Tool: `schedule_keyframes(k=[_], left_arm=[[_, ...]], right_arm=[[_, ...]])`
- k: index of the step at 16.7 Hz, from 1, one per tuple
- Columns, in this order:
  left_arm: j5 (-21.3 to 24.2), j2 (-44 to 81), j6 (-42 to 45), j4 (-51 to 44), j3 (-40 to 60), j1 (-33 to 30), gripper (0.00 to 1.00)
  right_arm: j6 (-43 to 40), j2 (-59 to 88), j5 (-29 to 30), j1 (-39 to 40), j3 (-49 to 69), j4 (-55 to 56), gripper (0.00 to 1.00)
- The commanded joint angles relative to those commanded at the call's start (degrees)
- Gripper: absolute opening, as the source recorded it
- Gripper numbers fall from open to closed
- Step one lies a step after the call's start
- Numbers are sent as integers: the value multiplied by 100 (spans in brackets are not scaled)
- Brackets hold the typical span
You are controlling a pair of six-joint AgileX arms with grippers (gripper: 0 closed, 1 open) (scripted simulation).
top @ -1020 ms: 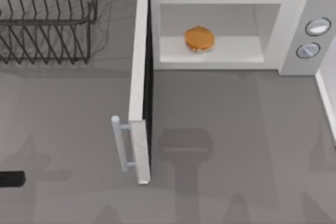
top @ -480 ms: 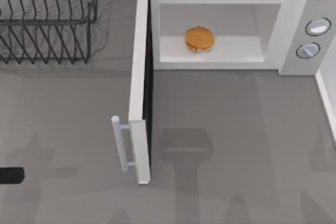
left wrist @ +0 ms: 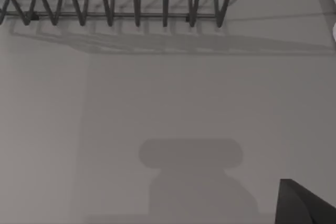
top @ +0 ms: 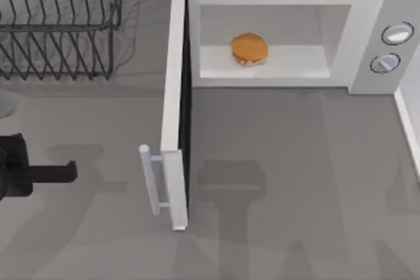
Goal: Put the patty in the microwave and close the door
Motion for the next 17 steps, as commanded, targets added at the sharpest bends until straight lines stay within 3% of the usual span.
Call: schedule_keyframes(k=[7,17], left_arm=[[-142,2369,-735,-369,1355,-516,0],[-145,2738,-792,20,1087,-532,0]], right_arm=[[0,0,0,0,0,0,100],[0,0,0,0,0,0,100]])
